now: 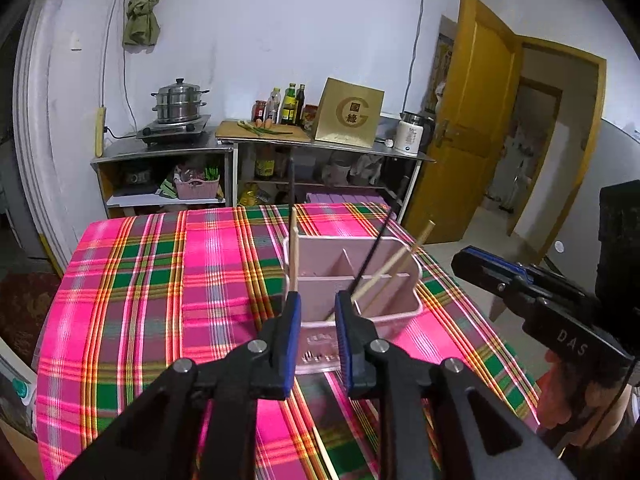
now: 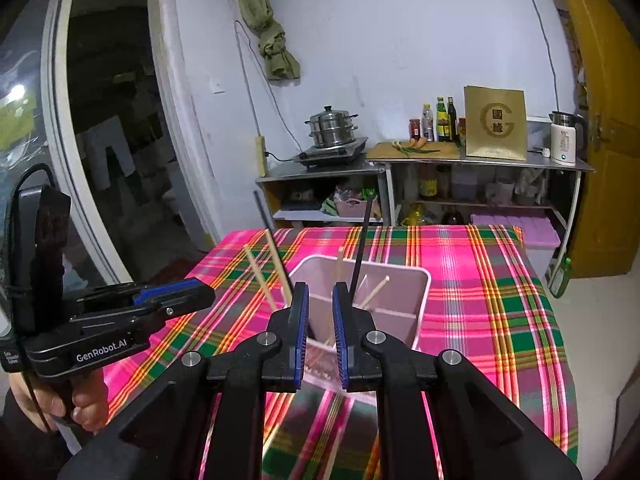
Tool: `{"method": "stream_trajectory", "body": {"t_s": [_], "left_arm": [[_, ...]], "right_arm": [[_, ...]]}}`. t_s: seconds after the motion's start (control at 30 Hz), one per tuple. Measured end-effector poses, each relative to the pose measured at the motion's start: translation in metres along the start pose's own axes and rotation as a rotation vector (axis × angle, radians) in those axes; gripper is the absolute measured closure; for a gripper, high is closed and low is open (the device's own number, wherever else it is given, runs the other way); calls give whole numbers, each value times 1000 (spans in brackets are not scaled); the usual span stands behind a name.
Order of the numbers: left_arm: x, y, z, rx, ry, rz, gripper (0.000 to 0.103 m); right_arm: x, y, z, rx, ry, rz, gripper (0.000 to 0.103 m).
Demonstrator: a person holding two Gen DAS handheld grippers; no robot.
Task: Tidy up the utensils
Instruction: 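Move both open tools back toward the remaining wooden chopsticks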
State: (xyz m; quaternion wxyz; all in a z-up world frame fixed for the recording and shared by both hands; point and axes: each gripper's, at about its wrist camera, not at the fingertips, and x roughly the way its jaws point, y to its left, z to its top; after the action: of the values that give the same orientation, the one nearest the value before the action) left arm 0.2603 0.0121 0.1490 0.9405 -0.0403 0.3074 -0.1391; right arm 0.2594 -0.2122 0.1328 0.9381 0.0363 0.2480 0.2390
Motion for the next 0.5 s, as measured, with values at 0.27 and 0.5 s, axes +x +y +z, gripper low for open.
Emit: {"method": "stream_trajectory", "body": {"t_s": [0.27, 0.5], "left_arm": [[-31, -9, -44, -4, -22, -7, 85], [-47, -13, -87, -25, -21, -20, 85]], "right_arm": [[-37, 6, -33, 1, -15, 14, 90], [-66, 6, -73, 12, -5, 8, 90]]}}
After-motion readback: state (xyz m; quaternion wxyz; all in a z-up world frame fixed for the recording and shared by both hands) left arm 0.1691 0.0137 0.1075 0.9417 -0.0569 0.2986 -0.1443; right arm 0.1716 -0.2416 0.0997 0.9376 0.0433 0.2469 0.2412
